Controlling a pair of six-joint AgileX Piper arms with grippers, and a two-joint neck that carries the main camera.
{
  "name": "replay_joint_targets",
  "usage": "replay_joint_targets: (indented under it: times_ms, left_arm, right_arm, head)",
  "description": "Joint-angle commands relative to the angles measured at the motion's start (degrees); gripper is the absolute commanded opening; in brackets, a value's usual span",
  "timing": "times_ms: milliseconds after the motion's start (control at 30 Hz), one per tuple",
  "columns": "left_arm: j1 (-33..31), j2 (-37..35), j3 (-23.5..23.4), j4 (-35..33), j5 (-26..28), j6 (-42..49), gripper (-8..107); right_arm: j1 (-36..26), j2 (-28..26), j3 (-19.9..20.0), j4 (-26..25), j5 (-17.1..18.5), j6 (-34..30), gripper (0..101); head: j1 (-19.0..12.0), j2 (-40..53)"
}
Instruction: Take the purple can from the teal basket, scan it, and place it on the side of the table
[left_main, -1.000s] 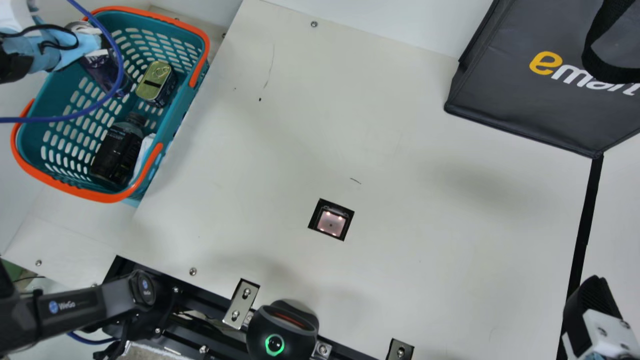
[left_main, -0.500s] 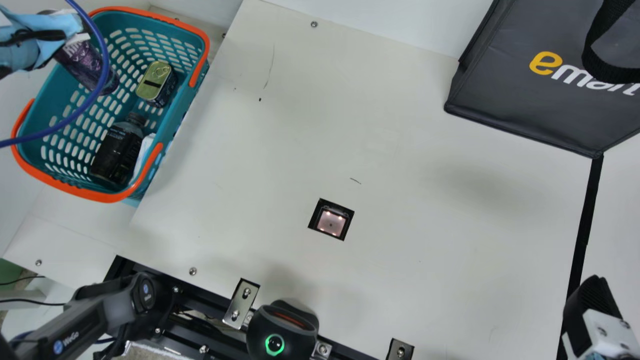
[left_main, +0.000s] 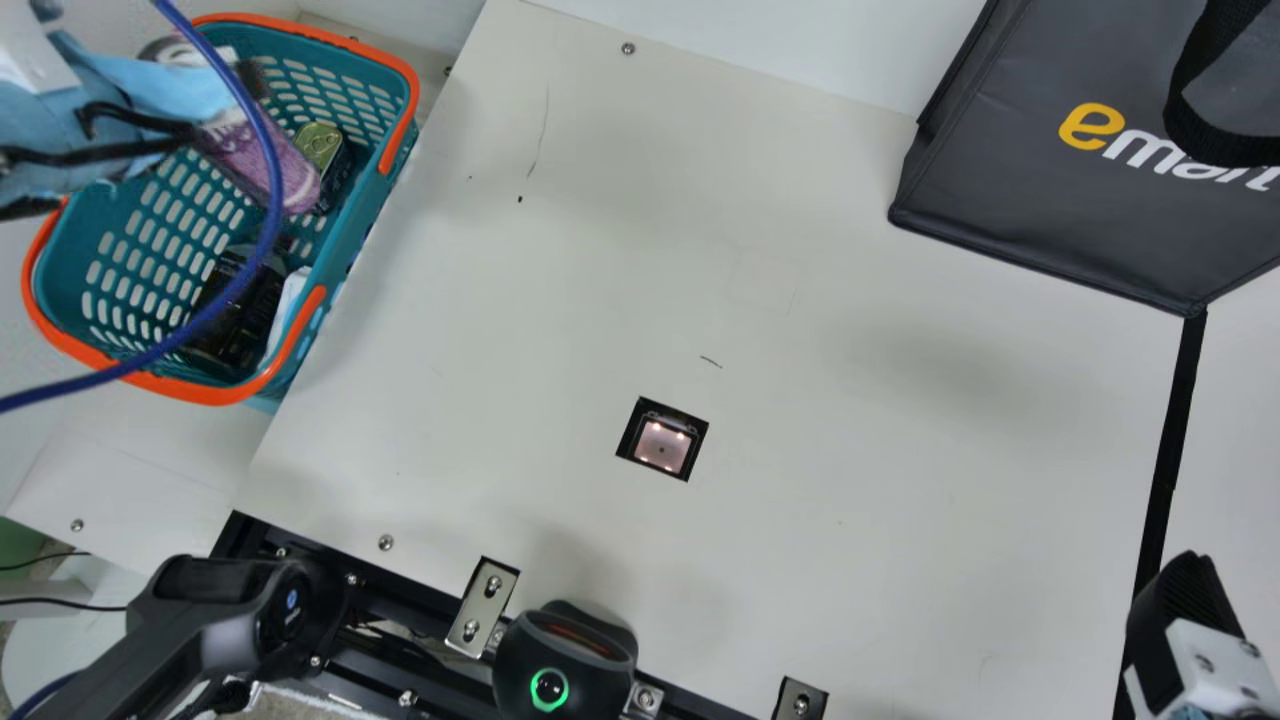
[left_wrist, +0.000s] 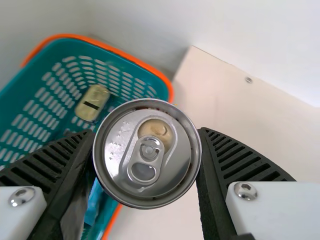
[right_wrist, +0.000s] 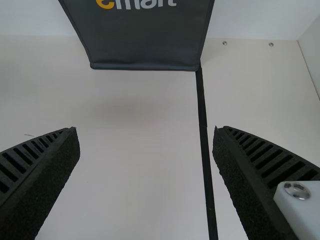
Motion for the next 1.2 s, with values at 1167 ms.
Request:
replay_joint_targets:
  times_ms: [1167]
  left_arm:
    - [-54.8, 7.5, -0.1, 14.9, 2.6, -29.1, -8]
  right_arm:
    - [0.0, 0.0, 0.0, 0.0, 0.0, 0.0, 95]
  head:
    - [-1.7, 0.1]
